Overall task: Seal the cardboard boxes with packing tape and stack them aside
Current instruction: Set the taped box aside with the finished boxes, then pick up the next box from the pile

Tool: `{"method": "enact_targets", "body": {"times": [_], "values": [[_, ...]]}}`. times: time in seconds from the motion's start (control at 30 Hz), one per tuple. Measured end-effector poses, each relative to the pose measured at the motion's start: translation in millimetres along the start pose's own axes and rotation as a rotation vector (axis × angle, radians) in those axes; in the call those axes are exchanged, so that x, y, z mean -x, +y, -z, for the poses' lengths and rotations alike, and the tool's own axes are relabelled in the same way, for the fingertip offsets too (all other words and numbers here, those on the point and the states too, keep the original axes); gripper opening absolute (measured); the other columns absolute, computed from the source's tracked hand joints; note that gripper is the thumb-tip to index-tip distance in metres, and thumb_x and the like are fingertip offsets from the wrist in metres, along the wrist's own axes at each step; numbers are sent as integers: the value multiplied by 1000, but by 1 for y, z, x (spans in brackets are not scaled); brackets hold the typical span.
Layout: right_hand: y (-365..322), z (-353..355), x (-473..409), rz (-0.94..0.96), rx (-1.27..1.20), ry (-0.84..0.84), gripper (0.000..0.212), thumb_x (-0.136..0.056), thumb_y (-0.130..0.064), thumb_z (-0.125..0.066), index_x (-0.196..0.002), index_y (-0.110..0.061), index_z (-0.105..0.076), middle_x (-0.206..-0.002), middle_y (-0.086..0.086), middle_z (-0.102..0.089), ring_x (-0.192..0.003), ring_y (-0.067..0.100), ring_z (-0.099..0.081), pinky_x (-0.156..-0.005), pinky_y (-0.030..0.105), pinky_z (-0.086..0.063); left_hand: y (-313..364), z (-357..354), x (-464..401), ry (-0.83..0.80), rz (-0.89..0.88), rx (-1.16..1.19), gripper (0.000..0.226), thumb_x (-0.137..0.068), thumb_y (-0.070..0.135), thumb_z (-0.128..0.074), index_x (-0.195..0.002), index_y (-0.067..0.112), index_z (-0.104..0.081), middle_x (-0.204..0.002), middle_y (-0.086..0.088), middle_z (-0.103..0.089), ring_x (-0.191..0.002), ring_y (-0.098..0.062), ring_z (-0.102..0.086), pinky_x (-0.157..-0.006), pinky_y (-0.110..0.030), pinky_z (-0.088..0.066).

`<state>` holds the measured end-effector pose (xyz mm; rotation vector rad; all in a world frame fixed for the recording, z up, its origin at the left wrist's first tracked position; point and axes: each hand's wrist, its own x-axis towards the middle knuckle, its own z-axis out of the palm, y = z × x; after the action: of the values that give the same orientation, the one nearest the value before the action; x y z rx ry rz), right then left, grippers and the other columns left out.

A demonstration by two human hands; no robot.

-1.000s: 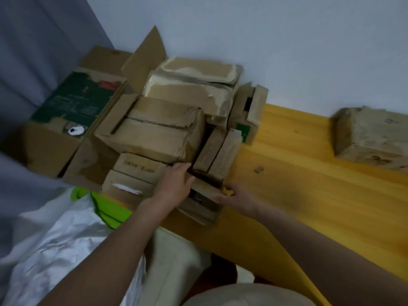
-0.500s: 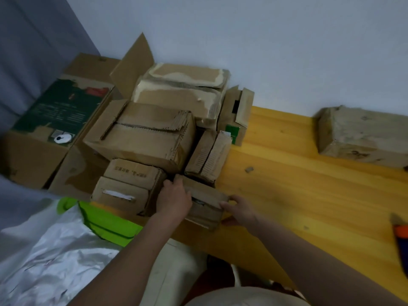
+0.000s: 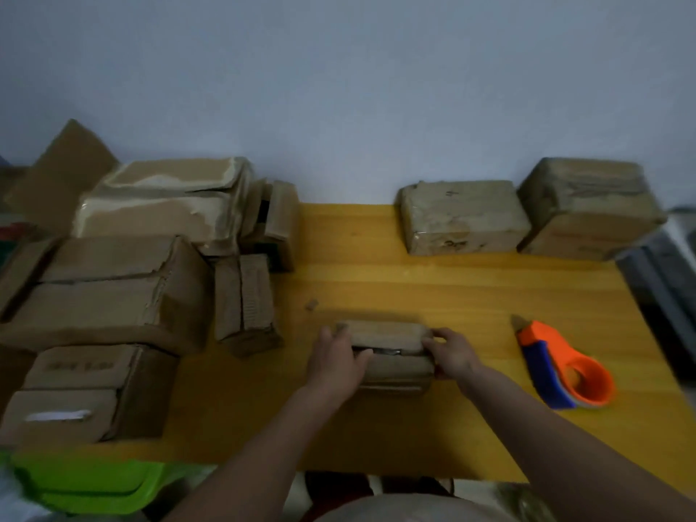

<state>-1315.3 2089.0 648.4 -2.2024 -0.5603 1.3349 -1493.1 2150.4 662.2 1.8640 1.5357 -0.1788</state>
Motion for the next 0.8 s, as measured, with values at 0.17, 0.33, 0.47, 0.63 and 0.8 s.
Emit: {"method": "enact_targets", "body": {"times": [0.17, 0.33, 0.47, 0.63, 0.8], "values": [[37, 76, -20, 41, 100, 195, 40, -94, -16, -54, -131, -2, -53, -130, 21, -55, -118, 37, -53, -98, 48, -45, 69, -51, 1, 4, -106, 47, 62, -94, 35, -61, -147, 26, -31, -135, -5, -33, -124, -26, -41, -105, -37, -40], [62, 135, -24, 71, 96, 257, 37, -93, -11, -54, -127, 1, -56, -120, 16, -60, -112, 30, -55, -92, 36, -43, 116, -89, -6, 28, -190, 114, 67, -92, 26, -65, -149, 31, -32, -136, -2, -32, -125, -22, -41, -107, -33, -36], [79, 154, -29, 128, 56, 231, 43, -93, -19, -57, -134, -7, -51, -132, 17, -54, -120, 33, -51, -99, 40, -42, 131, -103, -13, 140, -255, -30, 55, -91, 34, -65, -141, 30, -43, -142, -6, -27, -133, -25, -32, -108, -33, -34], [95, 155, -35, 210, -1, 185, 44, -88, -20, -64, -131, -19, -52, -114, 11, -60, -106, 31, -59, -94, 48, -48, 144, -114, -15, 93, -596, -405, 64, -95, 53, -47, -150, 29, -26, -163, -1, 2, -149, -22, 6, -120, -44, 6], [102, 163, -42, 232, -72, 183, 32, -93, -24, -58, -123, -15, -56, -115, 13, -63, -103, 30, -61, -92, 45, -49, 141, -134, -20, -7, -616, -688, 96, -88, 70, -42, -153, 27, 14, -157, -11, 30, -144, -32, 27, -119, -49, 12]]}}
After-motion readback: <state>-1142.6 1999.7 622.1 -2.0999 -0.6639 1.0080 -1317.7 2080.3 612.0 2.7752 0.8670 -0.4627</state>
